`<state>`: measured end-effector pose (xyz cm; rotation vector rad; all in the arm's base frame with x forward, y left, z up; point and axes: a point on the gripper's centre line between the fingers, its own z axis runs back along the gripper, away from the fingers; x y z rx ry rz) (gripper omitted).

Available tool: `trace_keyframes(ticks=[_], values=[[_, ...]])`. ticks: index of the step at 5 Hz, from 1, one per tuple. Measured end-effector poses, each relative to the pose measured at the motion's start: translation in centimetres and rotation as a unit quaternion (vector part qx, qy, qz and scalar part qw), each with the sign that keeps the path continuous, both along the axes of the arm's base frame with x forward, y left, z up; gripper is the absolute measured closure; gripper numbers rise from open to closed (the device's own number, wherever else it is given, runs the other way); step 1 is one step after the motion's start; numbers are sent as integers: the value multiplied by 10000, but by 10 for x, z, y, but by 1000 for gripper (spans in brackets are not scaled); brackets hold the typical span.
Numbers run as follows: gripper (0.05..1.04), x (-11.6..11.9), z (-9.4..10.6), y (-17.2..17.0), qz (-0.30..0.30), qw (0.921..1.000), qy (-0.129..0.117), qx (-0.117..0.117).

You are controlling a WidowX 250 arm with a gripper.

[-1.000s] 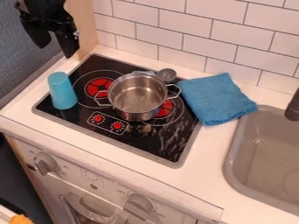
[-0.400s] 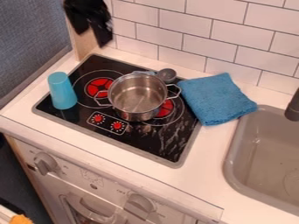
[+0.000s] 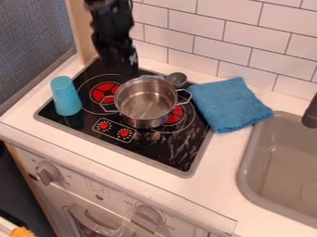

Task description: Move the silver pot in the right bottom of the burner

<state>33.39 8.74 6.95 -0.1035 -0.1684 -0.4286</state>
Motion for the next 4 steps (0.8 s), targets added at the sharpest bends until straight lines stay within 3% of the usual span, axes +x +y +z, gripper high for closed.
trace_keyframes(ticks=[2,4], values=[[83,3,-35,5,248,9991,333,-8],[86,19,-46,-1,373,9985,398,11]])
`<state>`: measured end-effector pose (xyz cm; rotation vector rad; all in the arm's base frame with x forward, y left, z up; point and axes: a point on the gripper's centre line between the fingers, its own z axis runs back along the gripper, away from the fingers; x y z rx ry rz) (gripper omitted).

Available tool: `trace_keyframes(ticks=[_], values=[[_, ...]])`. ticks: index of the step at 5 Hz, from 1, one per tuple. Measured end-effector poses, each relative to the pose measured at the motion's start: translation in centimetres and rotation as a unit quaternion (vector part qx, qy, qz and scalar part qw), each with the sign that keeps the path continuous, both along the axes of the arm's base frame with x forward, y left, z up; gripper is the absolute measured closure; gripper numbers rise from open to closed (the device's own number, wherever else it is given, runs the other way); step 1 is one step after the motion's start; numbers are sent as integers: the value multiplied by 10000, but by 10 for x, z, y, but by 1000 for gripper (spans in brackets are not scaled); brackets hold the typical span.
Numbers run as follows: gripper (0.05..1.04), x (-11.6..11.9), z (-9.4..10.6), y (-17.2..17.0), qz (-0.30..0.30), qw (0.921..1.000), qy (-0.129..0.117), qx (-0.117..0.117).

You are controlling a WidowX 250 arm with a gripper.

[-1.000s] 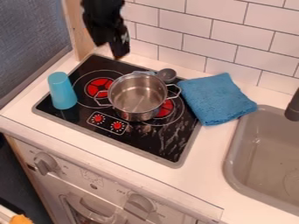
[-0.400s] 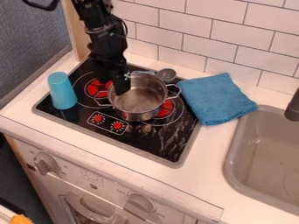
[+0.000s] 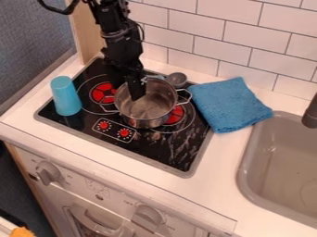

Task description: Move the silver pot in the right bottom of the burner

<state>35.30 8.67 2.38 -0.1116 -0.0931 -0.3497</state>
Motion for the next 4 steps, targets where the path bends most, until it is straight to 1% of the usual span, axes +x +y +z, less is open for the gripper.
trace_keyframes(ticks=[1,2,3,4], values=[[161,1,-10,-4,1,9999,127,20],[454,3,-12,-6,2,9996,170,212],[753,5,-12,-10,14,9997,140,221],[939,2,-14,-10,8,9996,190,228]])
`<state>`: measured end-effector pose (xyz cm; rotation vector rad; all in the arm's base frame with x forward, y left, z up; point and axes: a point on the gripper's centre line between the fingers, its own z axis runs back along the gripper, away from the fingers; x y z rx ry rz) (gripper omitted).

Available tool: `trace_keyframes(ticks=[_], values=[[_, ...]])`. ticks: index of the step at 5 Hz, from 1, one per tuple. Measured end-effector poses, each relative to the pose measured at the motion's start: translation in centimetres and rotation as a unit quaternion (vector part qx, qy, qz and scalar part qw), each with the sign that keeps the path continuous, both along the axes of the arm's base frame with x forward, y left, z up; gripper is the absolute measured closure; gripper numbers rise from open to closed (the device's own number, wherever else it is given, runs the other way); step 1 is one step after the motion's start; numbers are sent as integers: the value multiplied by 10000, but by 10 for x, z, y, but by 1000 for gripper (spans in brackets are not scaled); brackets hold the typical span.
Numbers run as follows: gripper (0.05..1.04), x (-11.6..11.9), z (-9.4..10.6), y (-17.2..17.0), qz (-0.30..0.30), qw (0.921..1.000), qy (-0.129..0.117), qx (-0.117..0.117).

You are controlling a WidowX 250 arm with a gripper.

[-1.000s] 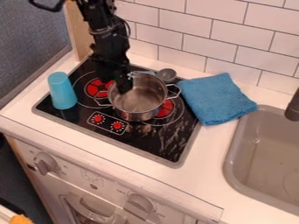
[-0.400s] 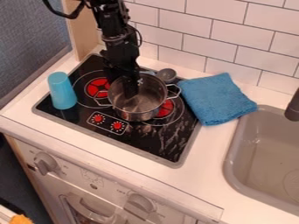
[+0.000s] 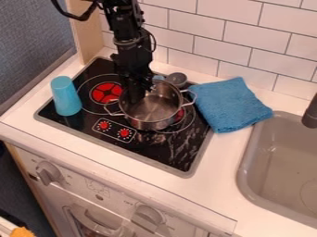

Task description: Move the silver pot in the right bottom of the burner

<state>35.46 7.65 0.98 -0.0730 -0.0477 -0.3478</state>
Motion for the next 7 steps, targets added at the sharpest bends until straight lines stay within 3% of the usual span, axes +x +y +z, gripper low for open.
trace_keyframes(ticks=[1,3,4,6,7], values=[[1004,-4,-2,-2,37,10000,-5,-70],[1005,-5,0,-2,44,10000,-6,-26],[1007,-5,11,2,133,9998,-112,-60],[1010,-13,66,-5,120,9965,-822,-29],[1010,-26,73,-26,-127,9956,-906,-188]])
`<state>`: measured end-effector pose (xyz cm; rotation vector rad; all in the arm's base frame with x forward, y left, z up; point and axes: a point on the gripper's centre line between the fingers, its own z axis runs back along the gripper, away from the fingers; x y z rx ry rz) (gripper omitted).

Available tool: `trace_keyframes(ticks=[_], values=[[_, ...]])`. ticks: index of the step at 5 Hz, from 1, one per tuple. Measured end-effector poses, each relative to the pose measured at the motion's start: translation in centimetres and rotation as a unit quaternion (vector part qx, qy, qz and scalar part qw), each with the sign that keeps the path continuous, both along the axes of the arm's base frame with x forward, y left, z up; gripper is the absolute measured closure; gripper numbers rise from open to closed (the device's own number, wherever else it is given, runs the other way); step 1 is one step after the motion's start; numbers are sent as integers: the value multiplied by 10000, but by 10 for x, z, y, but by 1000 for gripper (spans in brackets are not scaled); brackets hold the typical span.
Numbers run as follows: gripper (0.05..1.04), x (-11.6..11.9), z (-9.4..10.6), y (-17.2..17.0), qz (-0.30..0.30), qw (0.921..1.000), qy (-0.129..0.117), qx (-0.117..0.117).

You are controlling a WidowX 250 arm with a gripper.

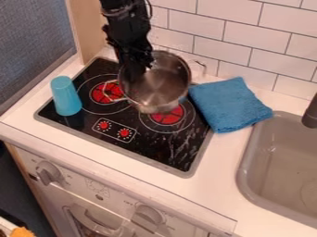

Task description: Move the silver pot in the right bottom of the burner

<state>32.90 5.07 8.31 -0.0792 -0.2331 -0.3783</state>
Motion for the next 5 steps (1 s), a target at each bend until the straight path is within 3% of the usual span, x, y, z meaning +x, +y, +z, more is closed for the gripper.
trace_keyframes(ticks=[1,3,4,5], values=[[1010,-20,3,-22,-360,9993,-6,14],[1010,-45,-14,-63,-930,9955,140,119],[1010,-48,-20,-73,-1090,9938,137,198],[1010,-45,-38,-79,-1113,9930,255,296]])
